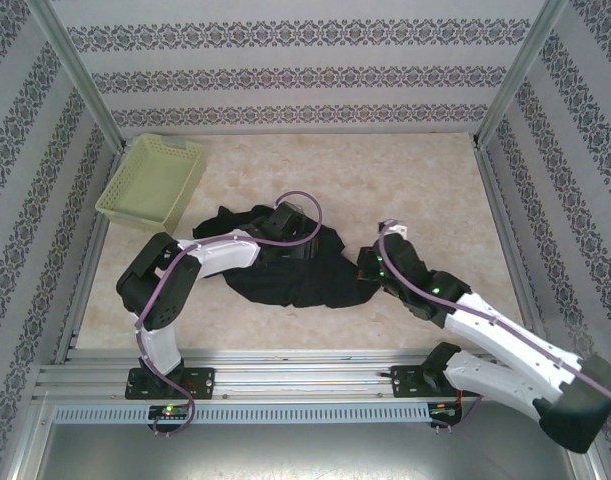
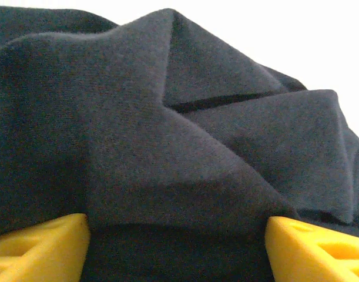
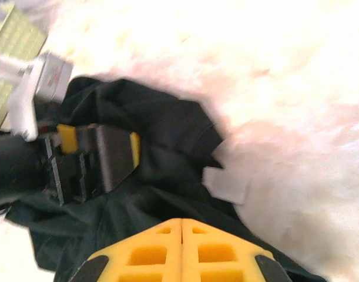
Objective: Fold the inside-out t-shirt
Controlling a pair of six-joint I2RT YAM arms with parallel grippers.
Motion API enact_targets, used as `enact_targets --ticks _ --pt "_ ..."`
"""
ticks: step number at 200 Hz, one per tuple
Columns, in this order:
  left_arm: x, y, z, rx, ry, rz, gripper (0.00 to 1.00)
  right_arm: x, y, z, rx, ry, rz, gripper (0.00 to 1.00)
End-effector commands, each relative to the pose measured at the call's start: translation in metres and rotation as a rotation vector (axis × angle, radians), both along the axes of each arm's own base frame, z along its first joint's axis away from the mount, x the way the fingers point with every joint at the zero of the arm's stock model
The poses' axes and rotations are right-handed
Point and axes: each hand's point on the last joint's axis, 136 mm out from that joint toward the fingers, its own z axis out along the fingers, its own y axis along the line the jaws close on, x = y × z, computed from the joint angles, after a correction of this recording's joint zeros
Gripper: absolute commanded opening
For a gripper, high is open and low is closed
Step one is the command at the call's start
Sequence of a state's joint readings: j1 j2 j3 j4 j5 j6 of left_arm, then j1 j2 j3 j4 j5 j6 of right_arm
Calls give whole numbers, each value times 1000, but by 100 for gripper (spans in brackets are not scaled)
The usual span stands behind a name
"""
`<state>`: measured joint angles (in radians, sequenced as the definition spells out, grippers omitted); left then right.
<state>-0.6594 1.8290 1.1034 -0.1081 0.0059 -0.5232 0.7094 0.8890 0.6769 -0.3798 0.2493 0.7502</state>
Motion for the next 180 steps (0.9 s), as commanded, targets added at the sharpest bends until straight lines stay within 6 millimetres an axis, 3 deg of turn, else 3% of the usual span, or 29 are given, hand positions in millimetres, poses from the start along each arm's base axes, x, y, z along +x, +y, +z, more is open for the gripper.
enact_targets --ticks 1,22,43,53,67,80,99,119,138,151,160,180 --pt "-17 -4 20 -31 5 -47 83 -7 -23 -15 -76 34 -31 0" --pt "-30 11 50 -1 -42 -52 94 -6 -25 -14 -83 40 -36 0" --pt "-51 59 55 147 -41 20 100 -8 -16 -23 -84 55 27 0" --pt "-62 90 53 237 -33 86 100 -12 -7 -34 -81 90 73 13" --pt "-78 135 45 328 2 189 100 -18 3 -57 -85 161 116 41" --pt "-88 174 38 371 26 303 100 -23 14 -78 -102 203 147 61" --pt "-98 224 29 344 73 488 100 -30 32 -102 -114 254 183 74" --pt "-99 250 14 270 120 605 100 -35 46 -124 -147 316 212 80" --pt "-91 253 -2 231 178 621 100 -35 45 -143 -214 371 197 80" --pt "-87 250 -15 210 241 610 100 -34 46 -151 -240 401 191 71" --pt "-82 244 -22 183 265 589 95 -32 49 -154 -246 407 196 60" --pt "-71 223 -27 74 265 537 73 -25 41 -149 -281 375 155 16"
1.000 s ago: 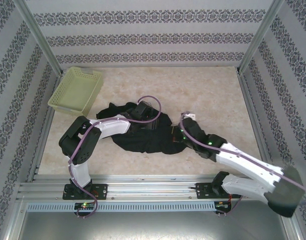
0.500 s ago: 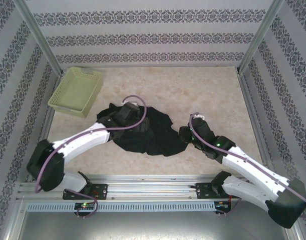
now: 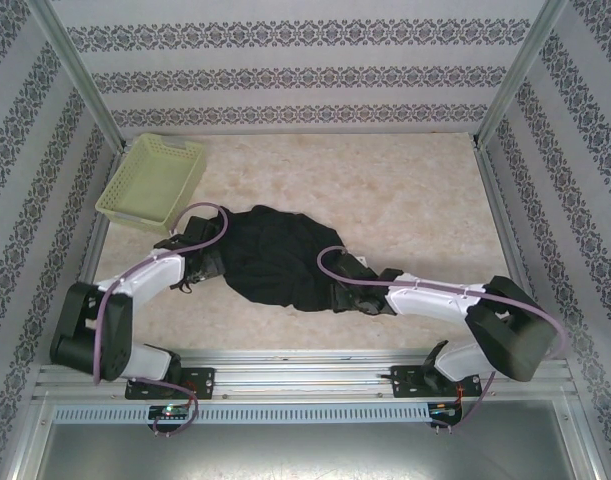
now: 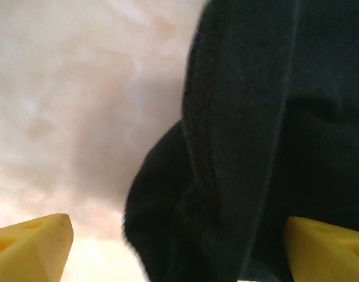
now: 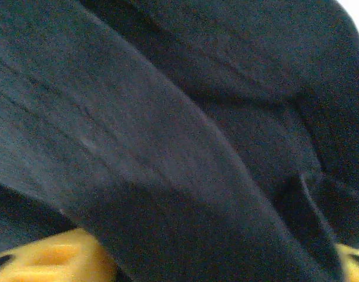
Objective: Fold the inside-out t-shirt
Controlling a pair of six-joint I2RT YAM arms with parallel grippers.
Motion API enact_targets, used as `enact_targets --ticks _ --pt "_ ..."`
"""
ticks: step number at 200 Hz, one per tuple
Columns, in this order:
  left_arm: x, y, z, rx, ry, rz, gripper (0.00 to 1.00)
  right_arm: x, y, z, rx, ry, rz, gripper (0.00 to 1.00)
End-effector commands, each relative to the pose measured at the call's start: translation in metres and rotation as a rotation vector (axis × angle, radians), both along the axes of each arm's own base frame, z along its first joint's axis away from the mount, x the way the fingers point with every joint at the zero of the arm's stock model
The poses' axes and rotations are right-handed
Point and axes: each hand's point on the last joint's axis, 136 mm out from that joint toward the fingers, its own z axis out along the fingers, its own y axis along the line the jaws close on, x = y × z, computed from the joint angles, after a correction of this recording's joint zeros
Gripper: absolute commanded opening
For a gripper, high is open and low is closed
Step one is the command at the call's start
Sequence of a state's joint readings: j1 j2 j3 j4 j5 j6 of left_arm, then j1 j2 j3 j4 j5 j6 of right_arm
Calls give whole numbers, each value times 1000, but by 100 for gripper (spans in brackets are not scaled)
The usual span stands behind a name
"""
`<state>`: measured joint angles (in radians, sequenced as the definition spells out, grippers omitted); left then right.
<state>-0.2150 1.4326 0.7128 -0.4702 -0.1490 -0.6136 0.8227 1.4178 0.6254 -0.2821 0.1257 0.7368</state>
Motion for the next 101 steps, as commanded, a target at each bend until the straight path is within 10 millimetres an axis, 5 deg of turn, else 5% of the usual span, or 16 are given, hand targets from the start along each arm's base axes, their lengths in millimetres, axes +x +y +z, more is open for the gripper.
enact_targets --ticks 1,10,38,59,101 --pt "19 -28 2 -164 -53 -37 72 11 -1 9 -16 -46 -35 14" --pt "23 -35 8 -201 -75 -48 55 14 -7 19 -34 -79 -50 0" --pt "30 -42 50 -218 -206 -95 18 24 -32 77 -64 -258 -76 0" --pt "29 -44 110 -196 -356 -144 10 27 -56 148 -44 -436 -102 0" --pt "9 -52 249 -313 -776 -220 1 4 -106 329 154 -848 -152 0"
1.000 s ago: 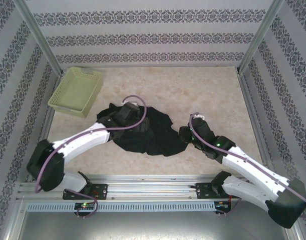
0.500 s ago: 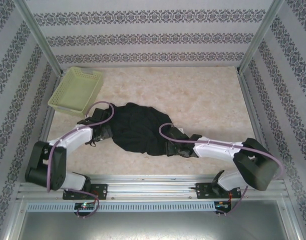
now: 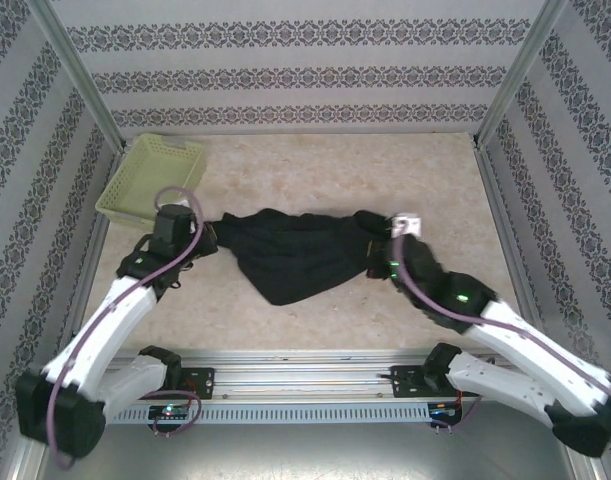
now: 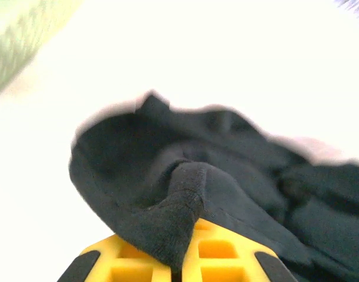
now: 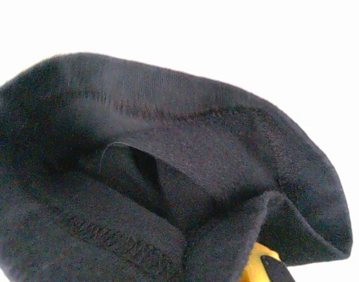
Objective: Fold the inside-out t-shirt
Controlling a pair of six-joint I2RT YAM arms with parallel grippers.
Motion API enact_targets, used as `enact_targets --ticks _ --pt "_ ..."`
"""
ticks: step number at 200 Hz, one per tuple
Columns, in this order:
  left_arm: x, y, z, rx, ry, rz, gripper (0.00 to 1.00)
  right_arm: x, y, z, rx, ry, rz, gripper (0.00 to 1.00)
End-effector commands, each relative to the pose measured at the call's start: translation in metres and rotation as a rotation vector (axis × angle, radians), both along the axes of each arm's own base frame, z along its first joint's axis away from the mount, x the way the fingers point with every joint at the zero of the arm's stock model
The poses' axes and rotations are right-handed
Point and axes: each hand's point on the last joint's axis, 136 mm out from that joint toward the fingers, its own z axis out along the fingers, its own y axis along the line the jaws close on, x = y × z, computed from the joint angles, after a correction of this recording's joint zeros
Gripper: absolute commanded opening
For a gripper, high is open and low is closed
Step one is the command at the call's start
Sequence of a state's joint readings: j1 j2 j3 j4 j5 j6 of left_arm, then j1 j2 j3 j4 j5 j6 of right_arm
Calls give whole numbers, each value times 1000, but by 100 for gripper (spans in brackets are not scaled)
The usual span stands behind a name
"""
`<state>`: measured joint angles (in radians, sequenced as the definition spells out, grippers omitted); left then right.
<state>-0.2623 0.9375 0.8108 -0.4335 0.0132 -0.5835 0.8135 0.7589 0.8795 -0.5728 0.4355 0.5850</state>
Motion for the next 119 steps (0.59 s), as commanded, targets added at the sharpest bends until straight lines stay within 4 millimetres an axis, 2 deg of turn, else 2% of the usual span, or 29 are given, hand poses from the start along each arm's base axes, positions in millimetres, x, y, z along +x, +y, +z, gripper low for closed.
enact_targets --ticks 1,14,27,43,60,76,89,97,105,119 --pt "-15 -4 72 -58 -209 -45 2 -14 -48 84 -23 -211 -76 0" --pt "-23 -8 107 -112 -313 -70 0 -21 -51 125 7 -288 -51 0" --pt "-27 -10 133 -146 -394 -81 1 -19 -48 151 -12 -325 -32 0" --pt "-27 -8 152 -155 -452 -75 1 -11 -47 166 -55 -336 -55 0" --pt "-20 -3 154 -132 -449 -43 1 -2 -49 174 -106 -342 -96 0" --pt "-5 0 139 -108 -393 -3 0 6 -47 171 -131 -339 -119 0" --pt "11 -7 119 -88 -318 -14 0 16 -43 157 -150 -308 -131 0" --pt "23 -11 102 -74 -252 -20 1 24 -40 142 -161 -266 -140 0" --pt "35 -16 82 -59 -179 -28 7 33 -35 122 -160 -213 -137 0" --pt "58 -21 43 -11 -37 -24 14 56 -31 76 -148 -88 -152 0"
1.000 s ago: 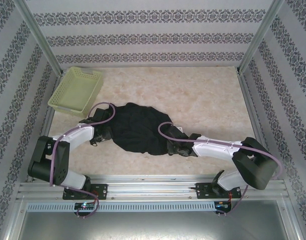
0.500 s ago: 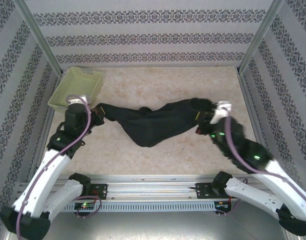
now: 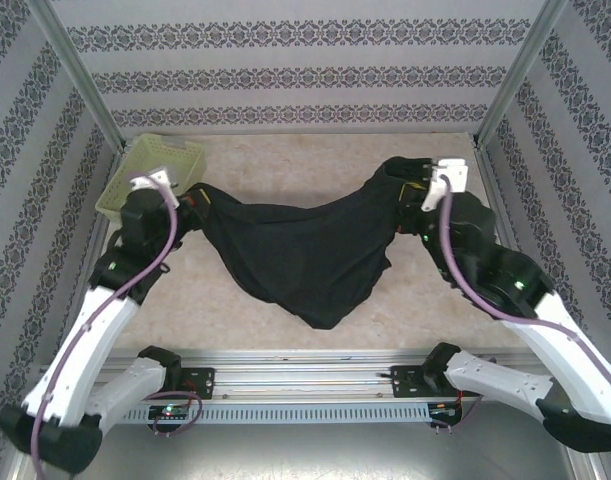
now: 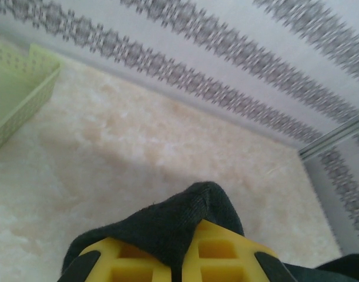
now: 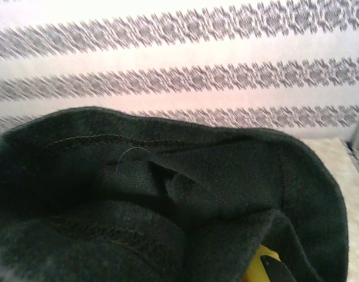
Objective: Fold the inside-out t-shirt
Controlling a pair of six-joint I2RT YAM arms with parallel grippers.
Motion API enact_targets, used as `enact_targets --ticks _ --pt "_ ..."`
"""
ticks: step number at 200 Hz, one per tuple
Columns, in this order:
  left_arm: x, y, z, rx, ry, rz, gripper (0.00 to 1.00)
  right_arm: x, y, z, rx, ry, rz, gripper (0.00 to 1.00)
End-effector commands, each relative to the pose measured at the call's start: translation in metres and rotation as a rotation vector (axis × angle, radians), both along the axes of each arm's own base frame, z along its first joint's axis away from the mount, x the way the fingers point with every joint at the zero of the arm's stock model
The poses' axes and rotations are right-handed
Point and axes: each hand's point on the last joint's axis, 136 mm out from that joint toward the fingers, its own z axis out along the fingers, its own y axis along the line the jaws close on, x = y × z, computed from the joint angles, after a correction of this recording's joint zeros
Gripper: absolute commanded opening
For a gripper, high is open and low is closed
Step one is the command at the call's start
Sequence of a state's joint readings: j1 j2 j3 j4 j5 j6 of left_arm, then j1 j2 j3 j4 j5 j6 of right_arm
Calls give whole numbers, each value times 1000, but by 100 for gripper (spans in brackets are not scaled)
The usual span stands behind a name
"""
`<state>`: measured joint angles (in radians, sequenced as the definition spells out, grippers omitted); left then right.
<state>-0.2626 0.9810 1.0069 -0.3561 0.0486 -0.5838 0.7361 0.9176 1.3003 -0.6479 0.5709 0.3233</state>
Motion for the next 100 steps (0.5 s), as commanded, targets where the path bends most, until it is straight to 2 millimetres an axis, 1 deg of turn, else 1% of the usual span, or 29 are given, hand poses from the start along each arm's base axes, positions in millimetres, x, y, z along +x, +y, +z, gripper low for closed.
enact_targets --ticks 1,4,5,7,18,24,31,36,47,54,63,77,86,100 --pt "31 -7 -52 71 188 7 14 28 -2 -57 16 145 -63 0" --pt "36 -7 -61 86 219 12 14 32 -3 -63 21 162 -70 0" --pt "38 -7 -63 90 227 13 15 35 -1 -70 26 183 -70 0" --pt "41 -7 -71 101 251 17 15 39 -2 -78 30 206 -76 0" --pt "58 -6 -97 156 350 39 19 60 1 -115 60 307 -85 0" --pt "69 -6 -111 181 393 44 23 72 1 -132 72 354 -90 0" --pt "81 -9 -124 197 429 41 32 87 1 -148 77 395 -93 5" --pt "90 -12 -135 209 458 38 38 96 0 -157 71 419 -100 14" --pt "104 -18 -154 221 522 22 55 114 -6 -174 41 467 -133 40" --pt "107 -23 -161 223 561 4 63 120 -12 -180 22 499 -156 50" --pt "106 -29 -164 237 584 -19 70 124 -15 -186 0 529 -169 57" --pt "96 -31 -158 299 559 -19 82 120 -8 -188 6 535 -131 63" --pt "84 -28 -154 337 544 -8 86 112 1 -191 30 530 -81 66" --pt "60 -24 -157 346 555 -8 86 88 15 -208 77 573 -7 68"
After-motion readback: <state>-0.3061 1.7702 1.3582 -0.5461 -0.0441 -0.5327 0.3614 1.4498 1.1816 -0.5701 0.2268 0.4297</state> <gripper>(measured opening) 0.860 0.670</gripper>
